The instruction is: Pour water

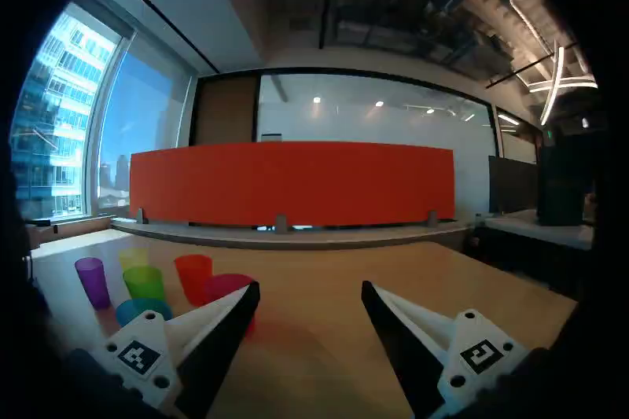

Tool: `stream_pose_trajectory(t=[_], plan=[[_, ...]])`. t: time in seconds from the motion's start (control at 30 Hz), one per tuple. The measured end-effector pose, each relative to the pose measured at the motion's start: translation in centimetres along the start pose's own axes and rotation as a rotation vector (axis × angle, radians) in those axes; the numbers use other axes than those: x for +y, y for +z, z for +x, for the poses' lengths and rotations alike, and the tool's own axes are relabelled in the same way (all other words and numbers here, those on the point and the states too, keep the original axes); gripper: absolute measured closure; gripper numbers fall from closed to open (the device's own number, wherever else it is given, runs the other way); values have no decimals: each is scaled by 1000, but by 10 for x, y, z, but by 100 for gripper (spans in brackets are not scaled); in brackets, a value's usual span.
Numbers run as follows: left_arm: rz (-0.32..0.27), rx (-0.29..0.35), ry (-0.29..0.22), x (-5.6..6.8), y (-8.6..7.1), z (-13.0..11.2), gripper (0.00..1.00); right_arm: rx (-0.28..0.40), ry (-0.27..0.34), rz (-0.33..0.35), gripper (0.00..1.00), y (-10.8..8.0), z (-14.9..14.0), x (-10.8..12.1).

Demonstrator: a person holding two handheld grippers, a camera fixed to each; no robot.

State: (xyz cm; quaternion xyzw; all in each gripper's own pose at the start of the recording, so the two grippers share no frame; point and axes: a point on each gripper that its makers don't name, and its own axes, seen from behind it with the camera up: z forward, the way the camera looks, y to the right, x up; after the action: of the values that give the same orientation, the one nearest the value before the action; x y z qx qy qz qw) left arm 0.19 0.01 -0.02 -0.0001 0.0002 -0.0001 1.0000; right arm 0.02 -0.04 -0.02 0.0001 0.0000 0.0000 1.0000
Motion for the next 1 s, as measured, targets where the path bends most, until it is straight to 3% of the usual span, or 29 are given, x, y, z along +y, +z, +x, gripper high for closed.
stream_pose_trajectory(t=[0.27, 0.47, 0.7, 1.0], plan=[[-30, -3, 23, 8, 0, 3, 1, -19, 1, -19, 0, 2, -2, 3], [-43, -2, 46, 10, 0, 27, 1, -25, 2, -9, 0, 1, 22, 1], [-53, -13, 5, 4, 7, 73, 1, -25, -15, 20, 0, -2, 69, -2], [-99, 11, -13, 8, 16, 145, 1, -45, -34, 30, 0, 1, 126, 0]])
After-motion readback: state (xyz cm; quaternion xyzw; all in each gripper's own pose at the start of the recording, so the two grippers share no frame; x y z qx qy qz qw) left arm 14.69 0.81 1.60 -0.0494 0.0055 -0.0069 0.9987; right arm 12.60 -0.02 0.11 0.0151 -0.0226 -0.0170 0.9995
